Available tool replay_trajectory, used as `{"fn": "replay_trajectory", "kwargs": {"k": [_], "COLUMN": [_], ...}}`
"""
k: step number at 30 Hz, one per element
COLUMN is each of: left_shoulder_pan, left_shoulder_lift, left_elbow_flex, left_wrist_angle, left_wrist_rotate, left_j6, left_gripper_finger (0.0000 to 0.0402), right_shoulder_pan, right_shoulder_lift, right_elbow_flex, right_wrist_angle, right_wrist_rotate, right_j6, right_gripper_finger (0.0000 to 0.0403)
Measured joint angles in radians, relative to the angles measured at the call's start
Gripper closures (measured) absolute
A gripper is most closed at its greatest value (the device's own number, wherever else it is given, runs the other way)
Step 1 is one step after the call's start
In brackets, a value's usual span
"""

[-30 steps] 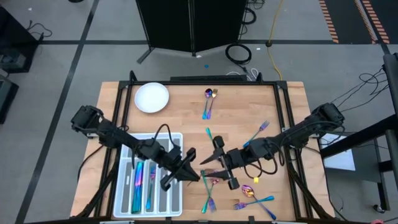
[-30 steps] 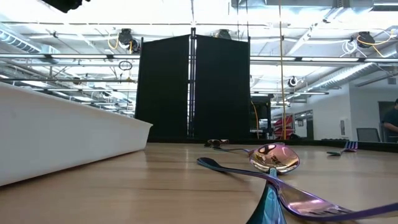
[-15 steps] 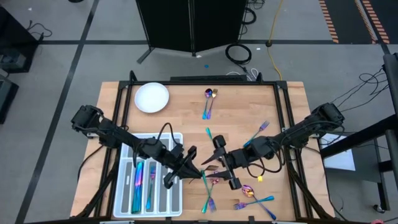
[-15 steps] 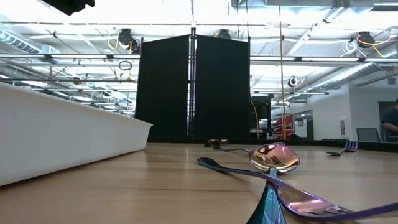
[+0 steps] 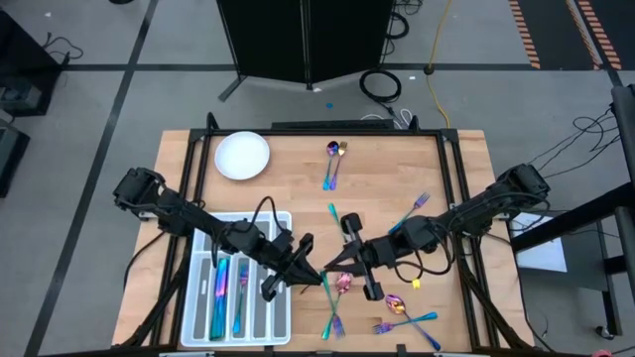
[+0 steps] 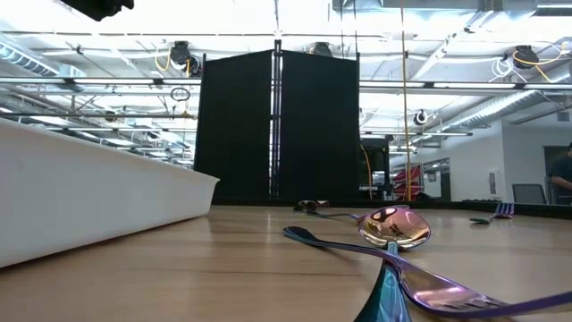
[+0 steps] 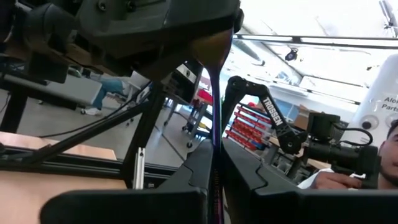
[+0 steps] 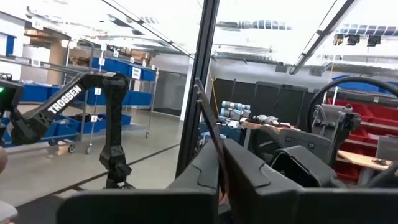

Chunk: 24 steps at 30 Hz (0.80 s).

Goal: Sort silverware
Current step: Put the iridescent blue fork in the silverware tray

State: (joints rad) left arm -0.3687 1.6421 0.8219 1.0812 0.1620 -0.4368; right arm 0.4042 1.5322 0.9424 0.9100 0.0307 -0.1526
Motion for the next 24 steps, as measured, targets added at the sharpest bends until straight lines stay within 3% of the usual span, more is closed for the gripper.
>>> {"fn": "replay_trajectory", "kwargs": {"k": [8, 14, 20, 24], "left_shoulder_pan": [0.018, 0.056, 0.044, 0.032], "left_shoulder_lift": [-0.02, -0.112, -0.168, -0.164], "left_elbow_flex": [0.0, 0.0, -0.001, 0.001], "left_wrist_angle": [-0.032, -0.331, -0.615, -0.624], "left_wrist_rotate": [-0.013, -0.019, -0.278, -0.275], "left_j6": [0.025, 0.05, -0.021, -0.053], "left_gripper_finger": [0.034, 0.0324, 0.0324, 0.0324], "right_shoulder_pan": [-0.013, -0.019, -0.007, -0.012], "right_shoulder_lift": [0.0, 0.0, 0.0, 0.0], "right_elbow_flex": [0.0, -0.001, -0.001, -0.001], "right_wrist_angle": [-0.088, -0.214, -0.322, -0.331], "right_wrist_rotate": [0.019, 0.062, 0.199, 0.21], "right_j6": [0.186, 0.297, 0.329, 0.332], "right_gripper_finger": [0.0402, 0.0402, 0.0403, 0.0403]}}
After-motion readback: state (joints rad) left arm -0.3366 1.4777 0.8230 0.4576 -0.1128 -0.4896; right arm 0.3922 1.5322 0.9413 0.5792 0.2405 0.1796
